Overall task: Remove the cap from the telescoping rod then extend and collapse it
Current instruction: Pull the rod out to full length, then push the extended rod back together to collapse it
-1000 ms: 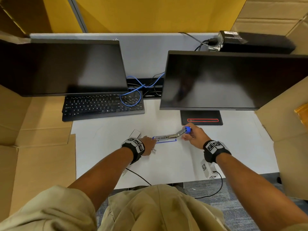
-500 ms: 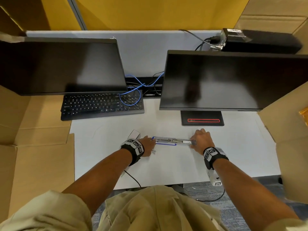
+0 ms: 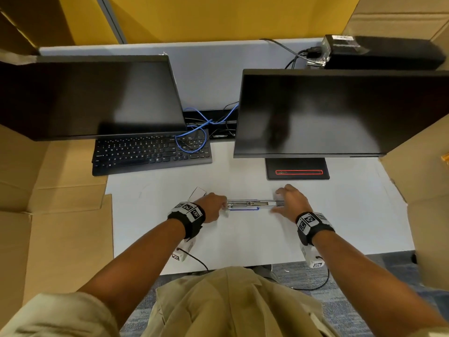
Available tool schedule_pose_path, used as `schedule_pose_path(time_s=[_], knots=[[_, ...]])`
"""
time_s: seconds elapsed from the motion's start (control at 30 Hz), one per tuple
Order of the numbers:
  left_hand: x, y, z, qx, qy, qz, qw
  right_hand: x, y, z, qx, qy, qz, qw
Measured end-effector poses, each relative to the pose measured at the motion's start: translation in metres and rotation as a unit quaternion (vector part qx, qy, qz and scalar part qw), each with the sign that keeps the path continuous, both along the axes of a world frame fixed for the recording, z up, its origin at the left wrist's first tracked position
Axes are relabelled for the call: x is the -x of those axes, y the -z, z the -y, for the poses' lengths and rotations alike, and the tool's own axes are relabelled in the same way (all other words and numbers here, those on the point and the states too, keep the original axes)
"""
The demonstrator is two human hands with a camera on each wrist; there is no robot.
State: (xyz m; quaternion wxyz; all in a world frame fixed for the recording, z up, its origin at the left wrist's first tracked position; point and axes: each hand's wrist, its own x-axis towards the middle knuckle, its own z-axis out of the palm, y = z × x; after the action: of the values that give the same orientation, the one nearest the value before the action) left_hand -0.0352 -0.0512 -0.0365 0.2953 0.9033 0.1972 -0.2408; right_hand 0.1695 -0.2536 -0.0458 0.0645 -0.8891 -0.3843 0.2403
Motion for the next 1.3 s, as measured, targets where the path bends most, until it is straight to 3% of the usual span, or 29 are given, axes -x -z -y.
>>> schedule_pose_path(time_s=[0.13, 0.37, 0.67, 1.3], knots=[[-0.004, -0.001, -0.001, -0.016, -0.057, 0.115, 0.992, 0.016, -0.002, -0.008, -0.087, -0.003, -0.038, 0.995], [-0.006, 0.014, 0.013, -0.047, -0.024, 0.171, 0.984, 0.050, 0.000, -0.026, -0.094, -0.082, -0.055, 0.991], [-0.019, 0.029, 0.033, -0.112, -0.025, 0.141, 0.983, 0.073, 0.007, -0.056, -0.099, -0.077, -0.065, 0.990], [-0.023, 0.037, 0.029, -0.123, -0.032, 0.111, 0.986, 0.078, 0.020, -0.063, -0.075, -0.096, -0.013, 0.993]])
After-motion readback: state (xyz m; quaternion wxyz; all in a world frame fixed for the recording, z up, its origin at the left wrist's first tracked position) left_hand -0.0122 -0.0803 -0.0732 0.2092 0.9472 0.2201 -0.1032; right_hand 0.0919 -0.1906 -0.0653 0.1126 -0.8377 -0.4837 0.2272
